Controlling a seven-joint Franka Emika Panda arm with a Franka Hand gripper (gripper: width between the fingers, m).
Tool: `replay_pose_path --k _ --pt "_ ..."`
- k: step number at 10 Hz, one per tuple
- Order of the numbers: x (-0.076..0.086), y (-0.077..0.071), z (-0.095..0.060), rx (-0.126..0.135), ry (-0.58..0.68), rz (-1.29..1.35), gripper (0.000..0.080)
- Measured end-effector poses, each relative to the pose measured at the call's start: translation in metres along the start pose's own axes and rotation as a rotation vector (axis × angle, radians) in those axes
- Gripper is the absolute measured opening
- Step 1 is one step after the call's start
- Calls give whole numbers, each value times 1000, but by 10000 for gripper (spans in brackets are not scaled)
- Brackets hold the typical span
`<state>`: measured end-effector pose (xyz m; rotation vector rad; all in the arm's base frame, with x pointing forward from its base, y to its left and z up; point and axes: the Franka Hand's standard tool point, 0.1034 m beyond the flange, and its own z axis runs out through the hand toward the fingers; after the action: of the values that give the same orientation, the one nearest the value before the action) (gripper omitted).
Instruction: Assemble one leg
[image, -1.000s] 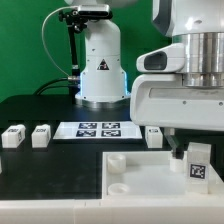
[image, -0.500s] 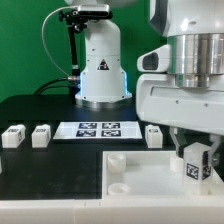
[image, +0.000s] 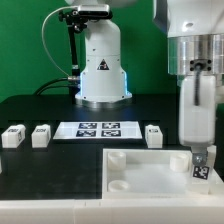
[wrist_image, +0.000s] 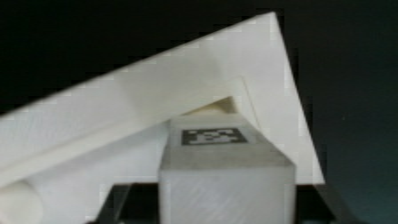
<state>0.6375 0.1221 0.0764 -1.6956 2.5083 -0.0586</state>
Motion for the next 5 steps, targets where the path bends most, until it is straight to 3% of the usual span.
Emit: replay_pose_path --k 2,3,4,5 --pt "-3 3 0 -2 -1 -48 299" --pt "-3 3 1 -2 -1 -59 377" --pt "-3 3 1 -2 -1 -114 515" --pt "-4 4 1 -4 17 -245 515"
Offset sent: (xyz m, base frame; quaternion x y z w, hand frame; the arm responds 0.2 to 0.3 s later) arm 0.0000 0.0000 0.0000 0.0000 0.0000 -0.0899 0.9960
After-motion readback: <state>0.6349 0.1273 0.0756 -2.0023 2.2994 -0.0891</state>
